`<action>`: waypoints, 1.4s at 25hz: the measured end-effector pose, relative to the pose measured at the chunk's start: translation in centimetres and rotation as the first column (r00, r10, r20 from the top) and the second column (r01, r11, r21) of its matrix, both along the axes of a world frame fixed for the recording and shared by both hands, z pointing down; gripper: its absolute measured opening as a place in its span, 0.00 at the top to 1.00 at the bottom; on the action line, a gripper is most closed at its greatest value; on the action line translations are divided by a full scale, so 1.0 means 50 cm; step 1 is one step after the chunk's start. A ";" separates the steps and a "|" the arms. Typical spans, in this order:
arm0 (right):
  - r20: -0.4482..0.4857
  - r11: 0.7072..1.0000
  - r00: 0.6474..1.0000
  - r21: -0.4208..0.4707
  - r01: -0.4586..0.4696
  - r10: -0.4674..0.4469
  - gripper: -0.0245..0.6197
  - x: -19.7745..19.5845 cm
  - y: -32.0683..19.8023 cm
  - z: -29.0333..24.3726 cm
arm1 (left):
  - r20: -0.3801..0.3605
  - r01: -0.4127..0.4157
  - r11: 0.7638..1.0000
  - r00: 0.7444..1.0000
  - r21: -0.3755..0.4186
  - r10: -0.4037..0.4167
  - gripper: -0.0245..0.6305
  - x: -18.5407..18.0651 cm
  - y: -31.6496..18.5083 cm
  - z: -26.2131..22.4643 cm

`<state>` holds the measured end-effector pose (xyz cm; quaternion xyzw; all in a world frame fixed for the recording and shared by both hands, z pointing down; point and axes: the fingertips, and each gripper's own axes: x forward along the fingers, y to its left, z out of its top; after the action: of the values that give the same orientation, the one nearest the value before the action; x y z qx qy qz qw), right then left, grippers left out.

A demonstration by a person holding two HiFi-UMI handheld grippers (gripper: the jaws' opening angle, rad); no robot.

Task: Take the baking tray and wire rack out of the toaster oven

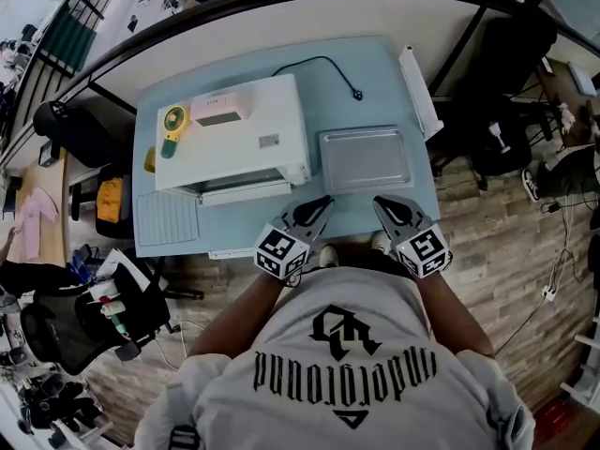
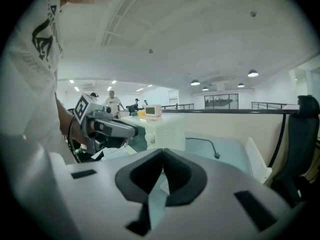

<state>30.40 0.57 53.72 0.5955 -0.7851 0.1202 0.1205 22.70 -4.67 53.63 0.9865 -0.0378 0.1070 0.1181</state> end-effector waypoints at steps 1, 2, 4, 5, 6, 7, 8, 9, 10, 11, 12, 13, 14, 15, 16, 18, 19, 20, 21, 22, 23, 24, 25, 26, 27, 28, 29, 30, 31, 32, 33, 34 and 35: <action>-0.015 1.000 1.000 0.018 0.003 -0.002 0.96 -0.005 0.002 -0.014 | -0.011 0.005 1.000 1.000 0.004 -0.005 0.92 -0.007 -0.002 -0.009; -0.025 0.999 1.000 0.035 0.004 -0.003 0.96 -0.010 0.005 -0.027 | -0.018 0.012 1.000 1.000 0.011 -0.012 0.93 -0.015 -0.003 -0.016; -0.027 0.998 1.000 0.059 0.002 -0.001 0.96 -0.016 0.016 -0.046 | -0.024 0.026 0.999 0.999 0.030 -0.026 0.96 -0.031 -0.003 -0.027; -0.024 0.997 1.000 0.071 0.003 -0.001 0.96 -0.017 0.022 -0.055 | -0.027 0.034 0.999 0.999 0.037 -0.033 0.96 -0.038 -0.002 -0.033; -0.024 0.996 1.000 0.085 0.007 -0.005 0.95 -0.017 0.027 -0.065 | -0.032 0.043 0.998 0.999 0.042 -0.041 0.96 -0.045 -0.001 -0.040; -0.029 0.995 1.000 0.098 0.013 -0.010 0.96 -0.015 0.033 -0.076 | -0.039 0.053 0.997 0.998 0.047 -0.051 0.96 -0.051 0.001 -0.047; -0.034 0.994 0.999 0.110 0.020 -0.016 0.96 -0.014 0.039 -0.086 | -0.045 0.063 0.997 0.997 0.051 -0.061 0.96 -0.056 0.003 -0.055; -0.037 0.992 0.999 0.121 0.026 -0.022 0.96 -0.011 0.046 -0.098 | -0.050 0.073 0.996 0.996 0.054 -0.071 0.96 -0.062 0.007 -0.062; -0.039 0.991 0.999 0.133 0.030 -0.025 0.96 -0.008 0.054 -0.110 | -0.054 0.082 0.995 0.995 0.055 -0.079 0.96 -0.067 0.014 -0.068; -0.041 0.989 0.999 0.144 0.032 -0.026 0.96 -0.003 0.065 -0.122 | -0.056 0.090 0.994 0.995 0.056 -0.087 0.96 -0.070 0.022 -0.075; -0.043 0.988 0.999 0.153 0.033 -0.026 0.96 0.004 0.076 -0.135 | -0.058 0.099 0.993 0.994 0.056 -0.096 0.96 -0.072 0.031 -0.081; -0.046 0.986 0.999 0.162 0.034 -0.026 0.96 0.011 0.089 -0.148 | -0.061 0.109 0.992 0.993 0.056 -0.105 0.96 -0.073 0.040 -0.088; -0.048 0.985 0.998 0.171 0.035 -0.027 0.96 0.017 0.103 -0.160 | -0.065 0.119 0.991 0.991 0.056 -0.115 0.96 -0.074 0.051 -0.096; -0.050 0.983 0.998 0.180 0.036 -0.028 0.96 0.022 0.117 -0.170 | -0.070 0.128 0.990 0.990 0.056 -0.124 0.96 -0.074 0.062 -0.104; -0.050 0.982 0.998 0.187 0.039 -0.030 0.96 0.027 0.133 -0.180 | -0.076 0.136 0.989 0.988 0.056 -0.132 0.96 -0.072 0.074 -0.111; -0.053 0.979 0.998 0.199 0.045 -0.035 0.96 0.036 0.167 -0.195 | -0.091 0.146 0.988 0.986 0.057 -0.141 0.96 -0.064 0.103 -0.126; -0.055 0.978 0.998 0.201 0.046 -0.036 0.96 0.042 0.184 -0.199 | -0.099 0.150 0.987 0.985 0.060 -0.143 0.96 -0.058 0.118 -0.133; -0.059 0.978 0.998 0.203 0.047 -0.036 0.96 0.048 0.199 -0.201 | -0.107 0.153 0.986 0.984 0.065 -0.146 0.96 -0.050 0.133 -0.138; -0.063 0.978 0.997 0.204 0.048 -0.036 0.96 0.054 0.215 -0.203 | -0.115 0.157 0.985 0.982 0.070 -0.149 0.96 -0.041 0.148 -0.144; -0.065 0.977 0.997 0.206 0.049 -0.036 0.96 0.060 0.230 -0.204 | -0.122 0.161 0.984 0.981 0.074 -0.151 0.96 -0.034 0.163 -0.149; -0.066 0.977 0.997 0.209 0.050 -0.037 0.96 0.064 0.247 -0.206 | -0.128 0.164 0.983 0.980 0.079 -0.153 0.96 -0.028 0.180 -0.153; -0.065 0.975 0.997 0.215 0.051 -0.038 0.96 0.068 0.263 -0.208 | -0.131 0.165 0.983 0.979 0.085 -0.154 0.96 -0.023 0.198 -0.156; -0.063 0.974 0.997 0.221 0.052 -0.039 0.96 0.072 0.280 -0.210 | -0.132 0.168 0.981 0.979 0.093 -0.155 0.96 -0.020 0.215 -0.158; -0.062 0.972 0.997 0.227 0.054 -0.041 0.96 0.076 0.296 -0.212 | -0.133 0.173 0.980 0.978 0.100 -0.159 0.96 -0.019 0.231 -0.159; -0.061 0.971 0.997 0.232 0.055 -0.042 0.96 0.080 0.312 -0.215 | -0.132 0.178 0.978 0.978 0.106 -0.164 0.96 -0.019 0.247 -0.160; -0.060 0.970 0.997 0.235 0.057 -0.044 0.96 0.083 0.329 -0.216 | -0.130 0.184 0.977 0.977 0.110 -0.169 0.96 -0.020 0.262 -0.159; -0.059 0.970 0.997 0.237 0.060 -0.047 0.96 0.084 0.345 -0.218 | -0.129 0.190 0.975 0.976 0.111 -0.176 0.96 -0.022 0.277 -0.159; -0.057 0.969 0.997 0.238 0.063 -0.051 0.96 0.085 0.363 -0.219 | -0.129 0.197 0.974 0.975 0.111 -0.182 0.96 -0.024 0.292 -0.159; -0.055 0.968 0.997 0.241 0.067 -0.055 0.96 0.085 0.380 -0.221 | -0.130 0.203 0.973 0.973 0.112 -0.188 0.96 -0.026 0.307 -0.161; -0.053 0.967 0.997 0.244 0.070 -0.059 0.96 0.085 0.397 -0.223 | -0.133 0.208 0.972 0.972 0.113 -0.193 0.96 -0.027 0.322 -0.165; -0.052 0.966 0.997 0.247 0.074 -0.063 0.96 0.084 0.415 -0.225 | -0.137 0.212 0.971 0.971 0.115 -0.196 0.96 -0.029 0.338 -0.169; -0.051 0.965 0.996 0.250 0.077 -0.066 0.96 0.084 0.432 -0.227 | -0.140 0.215 0.970 0.970 0.117 -0.198 0.96 -0.031 0.355 -0.173; -0.050 0.964 0.996 0.252 0.080 -0.069 0.96 0.084 0.449 -0.228 | -0.143 0.218 0.969 0.969 0.120 -0.200 0.96 -0.034 0.371 -0.177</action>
<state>34.59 23.03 42.34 0.5784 -0.8132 0.0019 0.0640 21.01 13.87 44.78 0.9875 -0.1412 0.0267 0.0641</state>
